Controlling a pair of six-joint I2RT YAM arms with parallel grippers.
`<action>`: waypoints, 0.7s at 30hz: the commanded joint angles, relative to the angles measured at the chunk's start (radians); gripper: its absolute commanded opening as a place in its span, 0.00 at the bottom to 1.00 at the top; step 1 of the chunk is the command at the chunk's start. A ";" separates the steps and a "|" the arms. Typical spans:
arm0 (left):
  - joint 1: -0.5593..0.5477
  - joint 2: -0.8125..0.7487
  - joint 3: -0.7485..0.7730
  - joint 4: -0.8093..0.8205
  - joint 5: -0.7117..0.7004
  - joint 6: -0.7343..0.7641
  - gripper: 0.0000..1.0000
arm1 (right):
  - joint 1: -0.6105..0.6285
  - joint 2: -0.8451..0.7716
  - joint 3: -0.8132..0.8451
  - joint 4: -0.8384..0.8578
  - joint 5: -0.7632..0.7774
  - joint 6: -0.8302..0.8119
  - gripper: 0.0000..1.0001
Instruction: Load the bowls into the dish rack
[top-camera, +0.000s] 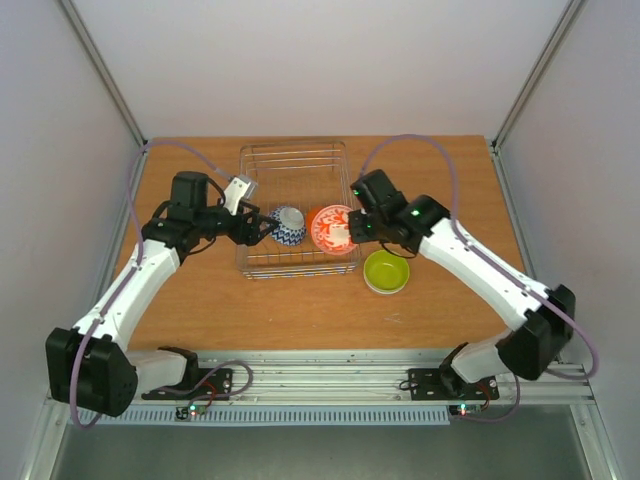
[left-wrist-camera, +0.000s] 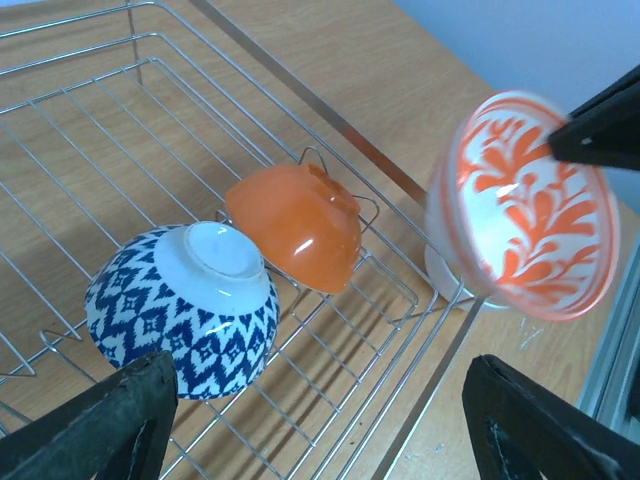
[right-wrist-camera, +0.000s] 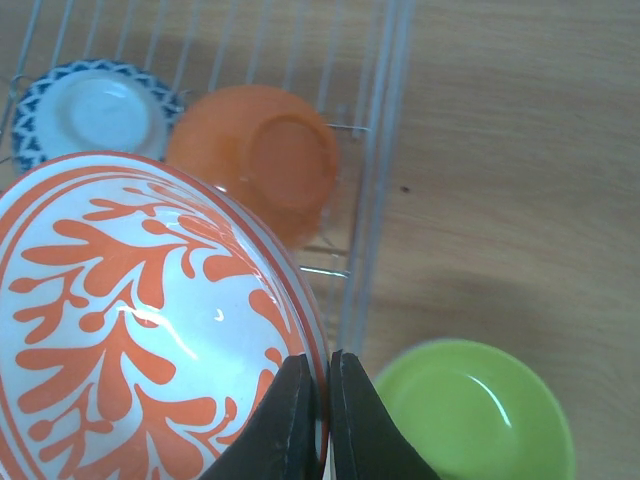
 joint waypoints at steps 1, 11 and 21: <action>-0.003 -0.030 0.029 0.001 0.041 -0.008 0.79 | 0.079 0.096 0.120 0.062 0.033 -0.020 0.01; -0.004 -0.021 0.018 0.004 0.027 0.008 0.79 | 0.199 0.249 0.291 0.069 0.041 -0.039 0.01; -0.007 0.005 0.017 -0.006 0.017 0.030 0.70 | 0.264 0.294 0.403 0.075 0.054 -0.077 0.01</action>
